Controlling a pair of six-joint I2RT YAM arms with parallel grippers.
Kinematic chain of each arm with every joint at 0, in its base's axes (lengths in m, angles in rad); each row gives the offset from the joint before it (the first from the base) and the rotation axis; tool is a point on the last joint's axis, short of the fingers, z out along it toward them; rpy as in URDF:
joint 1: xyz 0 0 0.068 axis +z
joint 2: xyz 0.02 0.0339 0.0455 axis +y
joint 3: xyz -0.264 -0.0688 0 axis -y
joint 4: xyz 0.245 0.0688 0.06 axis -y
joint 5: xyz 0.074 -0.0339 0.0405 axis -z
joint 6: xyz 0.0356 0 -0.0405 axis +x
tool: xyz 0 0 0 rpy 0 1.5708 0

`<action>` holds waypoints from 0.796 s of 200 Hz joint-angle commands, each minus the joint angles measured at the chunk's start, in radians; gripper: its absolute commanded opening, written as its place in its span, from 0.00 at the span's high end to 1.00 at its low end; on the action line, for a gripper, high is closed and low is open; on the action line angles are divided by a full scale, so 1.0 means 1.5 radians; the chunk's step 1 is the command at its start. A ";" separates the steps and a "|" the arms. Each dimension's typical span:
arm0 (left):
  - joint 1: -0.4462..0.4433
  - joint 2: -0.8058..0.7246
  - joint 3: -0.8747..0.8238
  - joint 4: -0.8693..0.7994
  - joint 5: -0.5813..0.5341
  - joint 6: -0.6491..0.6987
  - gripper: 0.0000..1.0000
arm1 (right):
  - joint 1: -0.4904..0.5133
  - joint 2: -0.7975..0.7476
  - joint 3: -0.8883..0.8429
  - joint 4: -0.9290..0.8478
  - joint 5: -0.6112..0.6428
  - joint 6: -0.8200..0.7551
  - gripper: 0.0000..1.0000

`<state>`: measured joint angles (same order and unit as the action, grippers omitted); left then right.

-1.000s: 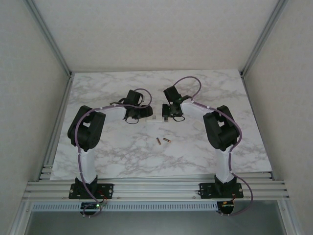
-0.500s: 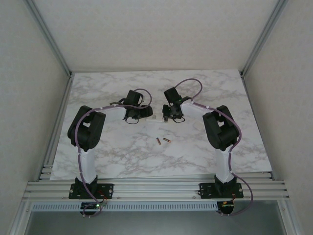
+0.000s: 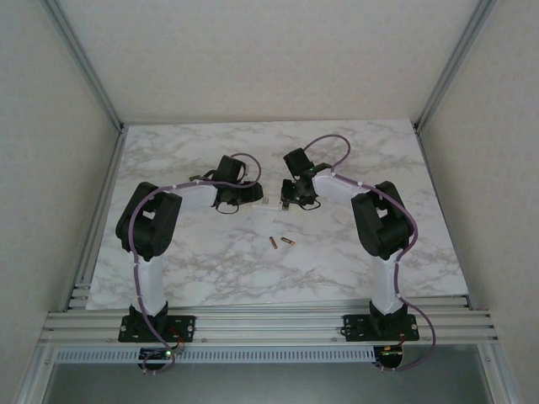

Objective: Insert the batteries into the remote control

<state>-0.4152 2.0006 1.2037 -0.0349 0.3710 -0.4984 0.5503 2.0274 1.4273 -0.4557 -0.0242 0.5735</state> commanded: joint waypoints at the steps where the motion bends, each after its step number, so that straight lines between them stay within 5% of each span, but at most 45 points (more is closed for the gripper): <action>1: -0.026 0.001 -0.025 -0.038 0.053 -0.008 0.49 | -0.007 -0.015 0.017 -0.022 0.000 0.011 0.74; 159: -0.033 -0.004 -0.066 -0.006 0.071 -0.023 0.53 | 0.006 0.051 0.019 -0.043 -0.037 0.054 0.95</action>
<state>-0.4175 1.9884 1.1561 0.0322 0.3824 -0.5018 0.5457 2.0377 1.4410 -0.4725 -0.0750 0.6189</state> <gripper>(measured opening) 0.470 0.073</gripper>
